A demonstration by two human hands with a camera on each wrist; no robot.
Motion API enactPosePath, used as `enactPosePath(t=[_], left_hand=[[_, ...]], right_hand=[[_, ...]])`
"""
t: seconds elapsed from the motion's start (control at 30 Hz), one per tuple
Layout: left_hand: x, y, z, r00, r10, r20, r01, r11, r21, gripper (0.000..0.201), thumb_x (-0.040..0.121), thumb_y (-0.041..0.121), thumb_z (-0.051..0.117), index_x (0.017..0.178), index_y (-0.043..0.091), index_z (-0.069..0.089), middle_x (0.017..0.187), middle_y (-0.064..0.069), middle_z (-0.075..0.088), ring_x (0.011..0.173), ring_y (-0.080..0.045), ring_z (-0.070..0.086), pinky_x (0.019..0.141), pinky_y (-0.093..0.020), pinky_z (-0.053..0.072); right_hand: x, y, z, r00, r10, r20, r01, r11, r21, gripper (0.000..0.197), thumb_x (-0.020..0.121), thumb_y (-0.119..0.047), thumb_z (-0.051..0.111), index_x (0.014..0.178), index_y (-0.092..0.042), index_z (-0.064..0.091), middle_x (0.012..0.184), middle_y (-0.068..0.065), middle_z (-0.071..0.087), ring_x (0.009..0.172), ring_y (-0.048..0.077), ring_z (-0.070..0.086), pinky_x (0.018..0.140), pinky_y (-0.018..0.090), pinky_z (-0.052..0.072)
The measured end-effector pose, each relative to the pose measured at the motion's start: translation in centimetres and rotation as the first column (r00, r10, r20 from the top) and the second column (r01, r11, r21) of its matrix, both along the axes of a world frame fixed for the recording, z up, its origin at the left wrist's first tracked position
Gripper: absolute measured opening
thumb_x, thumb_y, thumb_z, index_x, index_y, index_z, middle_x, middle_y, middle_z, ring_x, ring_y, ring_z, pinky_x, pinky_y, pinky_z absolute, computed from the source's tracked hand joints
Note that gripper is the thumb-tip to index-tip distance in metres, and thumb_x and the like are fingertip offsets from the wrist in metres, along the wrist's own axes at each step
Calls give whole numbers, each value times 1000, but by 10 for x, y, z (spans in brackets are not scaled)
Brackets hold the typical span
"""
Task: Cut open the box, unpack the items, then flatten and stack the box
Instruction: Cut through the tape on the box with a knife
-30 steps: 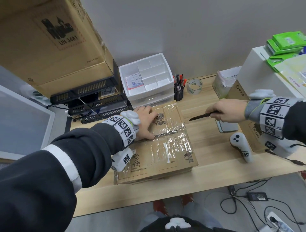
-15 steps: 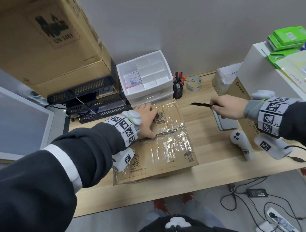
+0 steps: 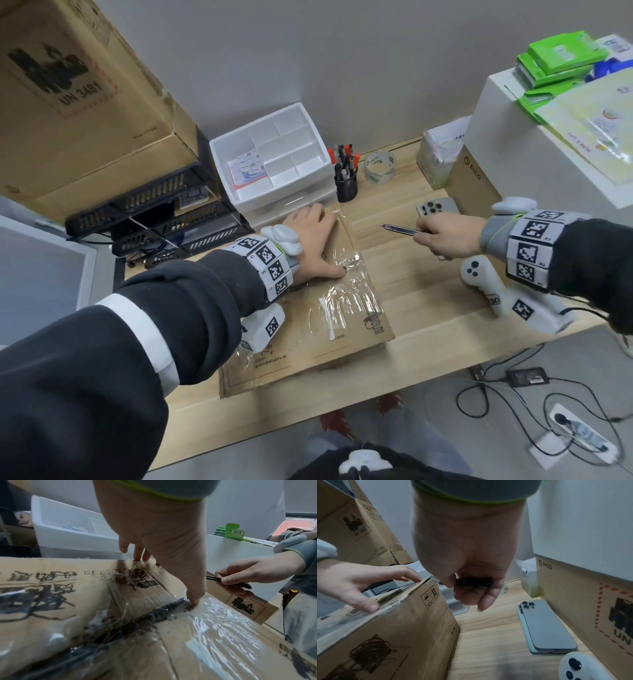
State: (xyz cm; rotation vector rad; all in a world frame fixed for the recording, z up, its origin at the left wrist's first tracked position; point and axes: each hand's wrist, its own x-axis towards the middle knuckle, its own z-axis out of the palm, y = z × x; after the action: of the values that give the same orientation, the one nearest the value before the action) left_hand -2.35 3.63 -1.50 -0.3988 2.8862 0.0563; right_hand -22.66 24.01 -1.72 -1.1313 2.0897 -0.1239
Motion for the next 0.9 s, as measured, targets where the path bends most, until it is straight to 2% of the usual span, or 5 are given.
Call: enactPosePath(t=[0.17, 0.4, 0.5, 0.63, 0.9], left_hand=[[-9, 2, -1, 1000, 6, 22, -6, 1000, 3, 90, 60, 77, 67, 123, 15, 46, 119, -8, 45, 101, -25, 47, 76, -34, 39], [-16, 3, 14, 985, 2, 171, 13, 996, -85, 100, 55, 78, 69, 126, 13, 42, 116, -9, 46, 96, -28, 55, 75, -36, 44], [-21, 5, 19, 969, 33, 245, -17, 998, -64, 101, 46, 72, 75, 122, 15, 41, 110, -8, 46, 82, -25, 57, 68, -38, 54], [-25, 11, 20, 953, 48, 299, -37, 998, -43, 98, 40, 71, 77, 110, 15, 39, 104, -8, 45, 75, -24, 56, 65, -41, 58], [-19, 6, 16, 969, 52, 242, -52, 999, -9, 98, 39, 77, 68, 110, 17, 37, 105, -9, 46, 81, -25, 55, 67, -43, 57]], right_hand=[[11, 5, -2, 998, -7, 67, 12, 997, -77, 29, 102, -31, 41, 81, -13, 49, 65, 3, 65, 52, 19, 57, 41, 17, 39], [24, 2, -5, 995, 19, 99, -12, 997, -78, 27, 100, -32, 41, 81, -15, 49, 62, -1, 63, 50, 18, 52, 56, 32, 46], [24, 2, -5, 995, 7, 102, 0, 998, -69, 27, 100, -32, 42, 80, -16, 49, 63, 0, 64, 50, 18, 52, 56, 33, 47], [25, 2, -5, 991, 10, 130, -3, 999, -52, 26, 100, -31, 42, 81, -15, 49, 61, 1, 64, 47, 16, 51, 54, 31, 46], [35, -1, -3, 986, 27, 164, -18, 998, -60, 27, 101, -30, 42, 80, -16, 51, 60, 0, 60, 47, 16, 48, 47, 23, 41]])
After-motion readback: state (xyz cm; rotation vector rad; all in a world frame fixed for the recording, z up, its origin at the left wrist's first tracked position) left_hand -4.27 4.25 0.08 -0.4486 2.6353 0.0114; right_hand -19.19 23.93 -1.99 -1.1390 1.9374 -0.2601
